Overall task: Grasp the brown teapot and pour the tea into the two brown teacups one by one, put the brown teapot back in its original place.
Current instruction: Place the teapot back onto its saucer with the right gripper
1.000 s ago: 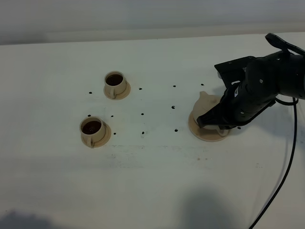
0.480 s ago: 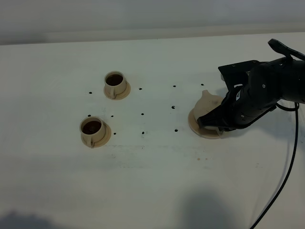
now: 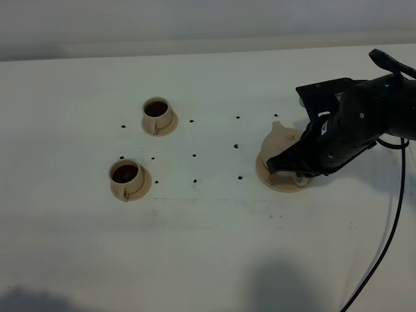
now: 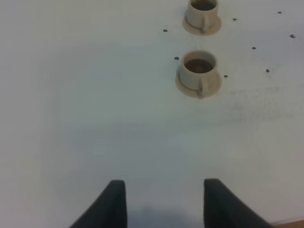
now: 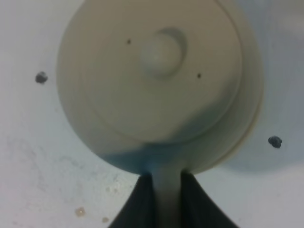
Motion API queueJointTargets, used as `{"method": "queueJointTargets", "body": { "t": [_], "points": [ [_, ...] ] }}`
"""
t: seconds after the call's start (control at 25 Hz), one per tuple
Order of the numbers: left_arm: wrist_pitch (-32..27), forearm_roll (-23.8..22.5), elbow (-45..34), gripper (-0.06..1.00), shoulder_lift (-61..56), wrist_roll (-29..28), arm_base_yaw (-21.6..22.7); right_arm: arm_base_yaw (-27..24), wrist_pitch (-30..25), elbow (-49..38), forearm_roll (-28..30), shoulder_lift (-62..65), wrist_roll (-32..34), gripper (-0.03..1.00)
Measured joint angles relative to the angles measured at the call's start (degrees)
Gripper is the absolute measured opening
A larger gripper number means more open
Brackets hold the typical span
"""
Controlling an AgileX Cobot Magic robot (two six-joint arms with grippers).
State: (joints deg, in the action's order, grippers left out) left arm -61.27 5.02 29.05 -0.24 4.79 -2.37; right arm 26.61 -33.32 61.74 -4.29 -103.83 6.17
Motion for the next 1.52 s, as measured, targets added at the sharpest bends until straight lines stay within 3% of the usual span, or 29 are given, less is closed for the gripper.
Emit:
{"method": "queueJointTargets", "body": {
  "t": [0.36,1.12,1.52],
  "points": [
    [0.00,0.00,0.00,0.36,0.00,0.00,0.00,0.34,-1.05,-0.29,-0.45,0.00,0.00,0.09],
    [0.00,0.00,0.00,0.36,0.00,-0.04,0.00,0.69,4.58,-2.73,-1.30,0.00,0.00,0.09],
    [0.00,0.00,0.00,0.36,0.00,-0.04,0.00,0.69,4.43,-2.73,-1.30,-1.74,0.00,0.09]
  ]
}}
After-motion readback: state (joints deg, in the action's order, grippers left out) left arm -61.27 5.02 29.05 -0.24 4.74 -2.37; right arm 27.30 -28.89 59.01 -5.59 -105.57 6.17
